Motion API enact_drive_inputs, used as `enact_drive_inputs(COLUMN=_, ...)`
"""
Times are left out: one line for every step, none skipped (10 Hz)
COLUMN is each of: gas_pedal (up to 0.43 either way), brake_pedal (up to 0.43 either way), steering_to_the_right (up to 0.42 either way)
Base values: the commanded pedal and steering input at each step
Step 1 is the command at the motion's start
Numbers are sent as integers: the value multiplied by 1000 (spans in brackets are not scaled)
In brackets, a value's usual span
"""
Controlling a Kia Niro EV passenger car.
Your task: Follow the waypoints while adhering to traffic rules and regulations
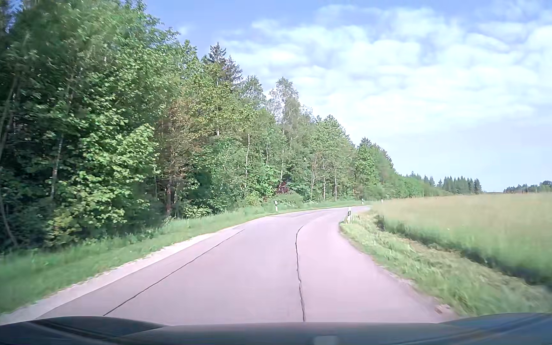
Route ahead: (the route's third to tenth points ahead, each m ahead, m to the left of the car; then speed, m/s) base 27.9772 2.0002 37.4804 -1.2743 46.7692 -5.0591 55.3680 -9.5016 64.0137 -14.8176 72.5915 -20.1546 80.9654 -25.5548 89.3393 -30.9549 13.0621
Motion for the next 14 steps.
enact_drive_inputs(gas_pedal=47, brake_pedal=0, steering_to_the_right=4)
enact_drive_inputs(gas_pedal=47, brake_pedal=0, steering_to_the_right=4)
enact_drive_inputs(gas_pedal=47, brake_pedal=0, steering_to_the_right=4)
enact_drive_inputs(gas_pedal=47, brake_pedal=0, steering_to_the_right=5)
enact_drive_inputs(gas_pedal=47, brake_pedal=0, steering_to_the_right=7)
enact_drive_inputs(gas_pedal=47, brake_pedal=0, steering_to_the_right=10)
enact_drive_inputs(gas_pedal=47, brake_pedal=0, steering_to_the_right=11)
enact_drive_inputs(gas_pedal=47, brake_pedal=0, steering_to_the_right=15)
enact_drive_inputs(gas_pedal=47, brake_pedal=0, steering_to_the_right=23)
enact_drive_inputs(gas_pedal=47, brake_pedal=0, steering_to_the_right=33)
enact_drive_inputs(gas_pedal=47, brake_pedal=0, steering_to_the_right=44)
enact_drive_inputs(gas_pedal=47, brake_pedal=0, steering_to_the_right=51)
enact_drive_inputs(gas_pedal=47, brake_pedal=0, steering_to_the_right=54)
enact_drive_inputs(gas_pedal=47, brake_pedal=0, steering_to_the_right=55)
